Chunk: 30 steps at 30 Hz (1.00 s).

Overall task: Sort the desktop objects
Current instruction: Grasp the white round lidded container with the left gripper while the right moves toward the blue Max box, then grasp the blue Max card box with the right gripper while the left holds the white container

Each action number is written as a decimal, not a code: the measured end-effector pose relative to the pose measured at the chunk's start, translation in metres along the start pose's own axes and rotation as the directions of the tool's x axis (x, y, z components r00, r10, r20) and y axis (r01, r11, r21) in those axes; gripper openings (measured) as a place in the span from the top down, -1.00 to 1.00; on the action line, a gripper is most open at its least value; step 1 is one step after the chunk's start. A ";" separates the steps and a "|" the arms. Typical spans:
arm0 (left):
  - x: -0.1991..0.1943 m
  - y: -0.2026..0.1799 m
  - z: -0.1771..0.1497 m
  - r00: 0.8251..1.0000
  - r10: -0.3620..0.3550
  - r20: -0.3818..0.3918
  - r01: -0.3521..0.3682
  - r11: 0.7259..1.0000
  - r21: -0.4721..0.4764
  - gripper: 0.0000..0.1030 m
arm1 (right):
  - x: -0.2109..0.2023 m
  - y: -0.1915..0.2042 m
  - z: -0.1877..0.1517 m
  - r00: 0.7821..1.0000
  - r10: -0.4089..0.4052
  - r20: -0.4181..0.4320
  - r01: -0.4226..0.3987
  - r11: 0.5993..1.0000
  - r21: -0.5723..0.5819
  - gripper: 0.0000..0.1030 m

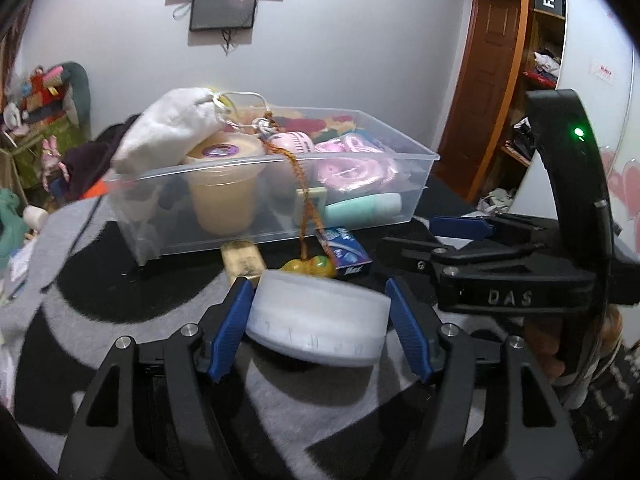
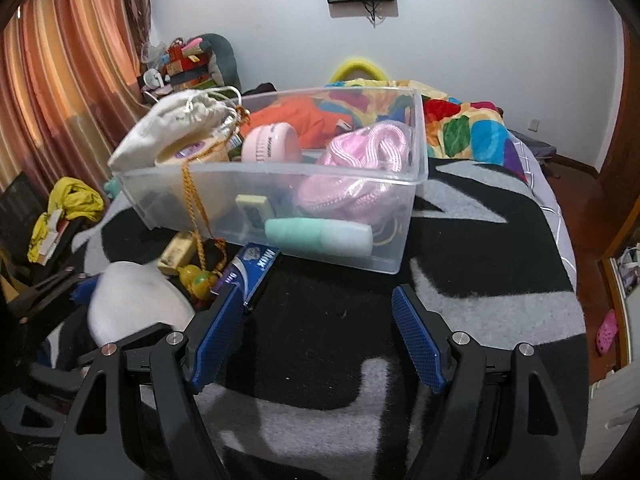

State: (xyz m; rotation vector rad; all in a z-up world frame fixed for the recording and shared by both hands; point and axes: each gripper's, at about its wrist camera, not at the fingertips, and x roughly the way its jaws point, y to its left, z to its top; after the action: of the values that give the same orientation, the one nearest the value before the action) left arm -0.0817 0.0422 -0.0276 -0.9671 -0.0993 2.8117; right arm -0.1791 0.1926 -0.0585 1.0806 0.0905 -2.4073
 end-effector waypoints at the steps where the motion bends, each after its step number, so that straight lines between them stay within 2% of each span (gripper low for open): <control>1: -0.002 0.002 -0.001 1.000 0.011 0.003 -0.011 1.000 -0.002 -0.31 | 0.001 0.000 0.000 1.000 0.003 -0.004 -0.003 1.000 0.001 -0.44; 6: -0.007 0.022 -0.010 0.998 0.061 -0.001 -0.061 0.997 -0.046 -0.30 | 0.008 0.013 -0.003 1.000 -0.004 -0.025 0.003 0.999 -0.036 -0.44; 10: -0.007 0.034 -0.015 0.999 0.037 -0.008 -0.037 0.996 -0.087 -0.30 | 0.012 0.028 -0.004 0.999 -0.029 -0.023 0.027 0.995 -0.092 -0.44; 14: -0.008 0.033 -0.018 0.999 0.035 -0.009 -0.036 0.996 -0.083 -0.30 | 0.017 0.037 -0.001 0.998 -0.054 -0.023 0.051 0.991 -0.122 -0.44; 17: 0.002 0.033 -0.023 0.998 0.041 -0.055 -0.045 0.996 -0.077 -0.29 | 0.019 0.037 0.000 0.996 -0.080 -0.026 0.076 0.989 -0.130 -0.43; 21: 0.004 0.028 -0.026 0.996 0.076 -0.040 -0.078 0.995 -0.061 -0.29 | 0.018 0.040 0.000 0.996 -0.086 -0.020 0.082 0.987 -0.136 -0.18; 27: -0.001 0.035 -0.027 0.997 0.065 -0.031 -0.068 0.993 -0.100 -0.27 | 0.013 0.041 -0.002 0.997 -0.072 -0.020 0.068 0.984 -0.165 0.27; 30: -0.004 0.037 -0.028 0.997 0.067 -0.025 -0.069 0.991 -0.111 -0.27 | 0.007 0.039 -0.007 0.997 -0.079 -0.018 0.075 0.981 -0.181 0.38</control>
State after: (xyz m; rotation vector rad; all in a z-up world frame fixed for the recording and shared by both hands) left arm -0.0663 0.0048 -0.0516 -1.0425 -0.2278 2.8844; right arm -0.1606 0.1571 -0.0631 1.0404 0.3574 -2.3999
